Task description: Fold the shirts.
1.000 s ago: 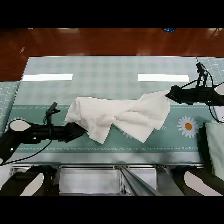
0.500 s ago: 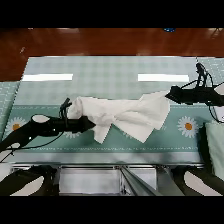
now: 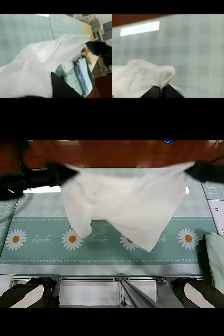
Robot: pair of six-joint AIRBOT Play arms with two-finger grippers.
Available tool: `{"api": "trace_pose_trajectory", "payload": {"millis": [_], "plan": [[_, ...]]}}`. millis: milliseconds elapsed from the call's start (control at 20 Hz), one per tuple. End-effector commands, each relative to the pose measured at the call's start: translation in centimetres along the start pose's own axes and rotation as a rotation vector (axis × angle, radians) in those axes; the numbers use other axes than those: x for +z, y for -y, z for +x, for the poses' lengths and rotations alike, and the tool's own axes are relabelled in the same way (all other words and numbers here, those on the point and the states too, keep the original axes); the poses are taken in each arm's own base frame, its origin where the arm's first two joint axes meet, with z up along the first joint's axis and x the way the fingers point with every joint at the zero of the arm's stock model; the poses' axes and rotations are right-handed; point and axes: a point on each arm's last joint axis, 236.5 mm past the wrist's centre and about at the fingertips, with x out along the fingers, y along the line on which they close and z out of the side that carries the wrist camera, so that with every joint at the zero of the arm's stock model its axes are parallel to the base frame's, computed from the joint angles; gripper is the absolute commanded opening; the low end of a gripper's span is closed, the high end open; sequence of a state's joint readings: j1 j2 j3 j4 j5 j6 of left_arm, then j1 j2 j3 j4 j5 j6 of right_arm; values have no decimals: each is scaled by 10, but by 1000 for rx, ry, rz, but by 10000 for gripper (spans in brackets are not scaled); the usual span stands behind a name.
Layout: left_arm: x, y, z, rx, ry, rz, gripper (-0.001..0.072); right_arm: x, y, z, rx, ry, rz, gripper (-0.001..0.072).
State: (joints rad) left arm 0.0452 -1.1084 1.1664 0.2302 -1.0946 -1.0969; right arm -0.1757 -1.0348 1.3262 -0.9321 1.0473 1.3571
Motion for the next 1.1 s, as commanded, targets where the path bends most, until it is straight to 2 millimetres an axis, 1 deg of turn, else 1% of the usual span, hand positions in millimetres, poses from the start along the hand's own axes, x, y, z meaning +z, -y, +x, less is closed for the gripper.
{"api": "trace_pose_trajectory", "payload": {"millis": [0,100,150,200,250,300,400,450,500,600,650,750,800,850,950,1000,1050], "plan": [[81,102,-78,-37,143,254,25,73,-78,-99,55,205,-179,27],[100,152,-118,-12,222,391,25,98,-116,-163,48,348,-284,27],[102,174,-134,2,251,425,25,104,-133,-194,44,412,-327,27],[100,197,-147,14,273,461,25,107,-147,-222,34,472,-366,27],[92,218,-157,28,284,528,25,105,-159,-249,22,522,-384,27],[83,241,-164,38,299,595,25,99,-167,-269,11,551,-398,27],[61,282,-173,40,325,709,25,81,-183,-304,-1,602,-439,27],[49,297,-176,47,334,754,26,73,-187,-318,-17,623,-455,27],[38,307,-179,70,344,790,25,66,-190,-331,-33,641,-469,27],[19,320,-186,134,370,857,25,49,-194,-349,-55,656,-483,27],[9,326,-189,163,380,891,25,42,-194,-354,-65,652,-485,27],[-12,334,-198,210,382,926,26,27,-193,-359,-78,628,-480,27],[-21,331,-206,251,377,935,26,18,-192,-359,-81,603,-475,27],[-28,321,-218,323,370,926,26,10,-188,-355,-86,565,-464,27],[-34,290,-243,476,356,850,25,-5,-176,-345,-112,480,-431,27],[-38,274,-249,525,335,813,25,-12,-171,-338,-113,438,-415,27],[-43,258,-249,554,294,774,26,-17,-165,-330,-114,398,-391,27]]}}
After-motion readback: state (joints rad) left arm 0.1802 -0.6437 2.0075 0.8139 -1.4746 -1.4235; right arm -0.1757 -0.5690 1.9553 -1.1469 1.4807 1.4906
